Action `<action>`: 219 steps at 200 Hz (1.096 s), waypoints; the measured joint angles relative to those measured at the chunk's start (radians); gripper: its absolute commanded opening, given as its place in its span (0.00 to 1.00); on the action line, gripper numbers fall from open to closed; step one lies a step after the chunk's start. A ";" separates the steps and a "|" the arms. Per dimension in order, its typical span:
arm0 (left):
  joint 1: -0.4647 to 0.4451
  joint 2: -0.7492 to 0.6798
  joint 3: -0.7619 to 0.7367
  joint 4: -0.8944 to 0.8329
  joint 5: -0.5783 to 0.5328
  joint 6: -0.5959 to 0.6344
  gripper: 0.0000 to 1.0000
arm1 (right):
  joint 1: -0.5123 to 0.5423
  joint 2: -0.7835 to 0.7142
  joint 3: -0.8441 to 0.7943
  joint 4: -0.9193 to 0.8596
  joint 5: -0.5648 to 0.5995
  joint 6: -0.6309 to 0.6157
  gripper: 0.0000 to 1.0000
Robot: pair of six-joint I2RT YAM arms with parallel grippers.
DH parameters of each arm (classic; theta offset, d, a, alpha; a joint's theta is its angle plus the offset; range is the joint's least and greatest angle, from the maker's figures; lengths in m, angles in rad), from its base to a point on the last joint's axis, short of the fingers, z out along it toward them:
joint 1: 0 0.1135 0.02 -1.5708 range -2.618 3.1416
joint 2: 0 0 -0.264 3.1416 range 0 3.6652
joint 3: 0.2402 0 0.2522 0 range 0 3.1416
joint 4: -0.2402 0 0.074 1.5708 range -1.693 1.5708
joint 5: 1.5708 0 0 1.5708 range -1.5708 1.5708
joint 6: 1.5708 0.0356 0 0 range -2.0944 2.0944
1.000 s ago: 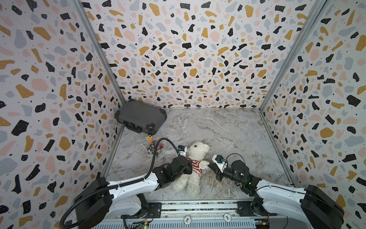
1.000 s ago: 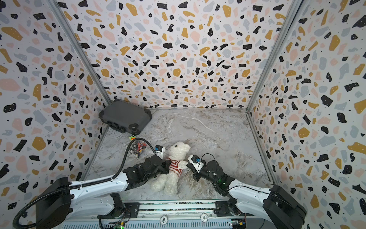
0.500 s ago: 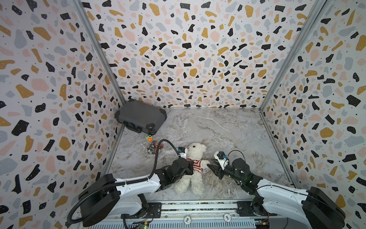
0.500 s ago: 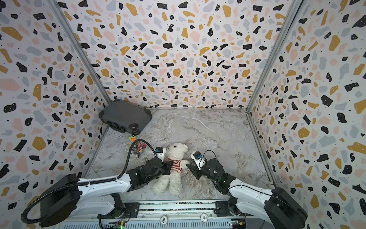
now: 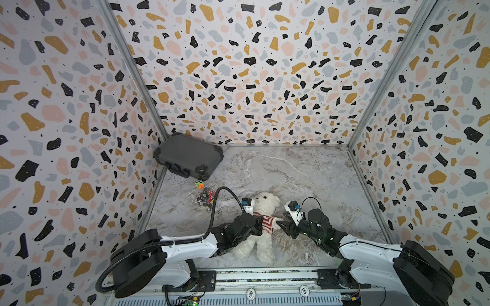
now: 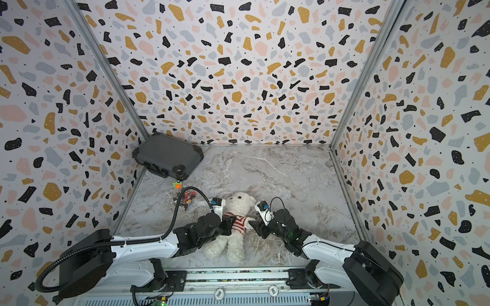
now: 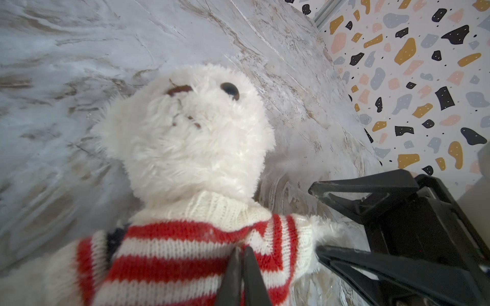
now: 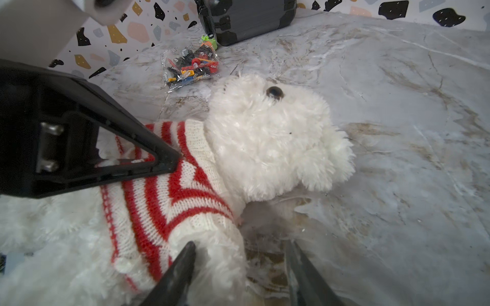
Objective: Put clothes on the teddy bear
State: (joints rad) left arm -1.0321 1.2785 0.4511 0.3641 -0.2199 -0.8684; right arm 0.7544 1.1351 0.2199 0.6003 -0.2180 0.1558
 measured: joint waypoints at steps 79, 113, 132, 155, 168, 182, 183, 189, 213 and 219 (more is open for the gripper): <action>-0.003 -0.023 -0.002 -0.017 -0.038 -0.011 0.00 | -0.011 0.024 -0.002 0.037 -0.013 0.008 0.10; -0.012 -0.064 -0.007 -0.066 -0.072 -0.025 0.10 | -0.014 0.028 -0.002 0.043 -0.024 0.004 0.05; -0.029 -0.075 0.009 -0.120 -0.093 -0.014 0.21 | -0.018 0.039 -0.002 0.046 -0.027 0.000 0.05; -0.037 -0.088 0.042 -0.181 -0.106 0.007 0.27 | -0.024 0.046 -0.002 0.045 -0.022 -0.010 0.05; -0.039 -0.103 0.059 -0.216 -0.116 0.022 0.29 | -0.024 0.046 -0.001 0.043 -0.021 -0.020 0.05; -0.040 -0.127 0.078 -0.257 -0.136 0.040 0.33 | -0.024 0.046 0.001 0.040 -0.019 -0.030 0.05; -0.040 -0.129 0.079 -0.259 -0.137 0.040 0.33 | -0.024 0.046 0.002 0.040 -0.019 -0.030 0.05; -0.040 -0.142 0.085 -0.277 -0.147 0.047 0.34 | -0.026 0.046 0.003 0.039 -0.018 -0.034 0.05; -0.034 -0.186 0.098 -0.322 -0.179 0.069 0.46 | -0.026 0.049 0.018 0.037 -0.018 -0.046 0.05; -0.029 -0.189 0.101 -0.333 -0.183 0.069 0.47 | -0.026 0.050 0.021 0.037 -0.017 -0.049 0.05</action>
State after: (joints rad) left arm -1.0615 1.0893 0.5522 0.0311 -0.4034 -0.7990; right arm 0.7280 1.1854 0.2409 0.6369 -0.2352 0.1070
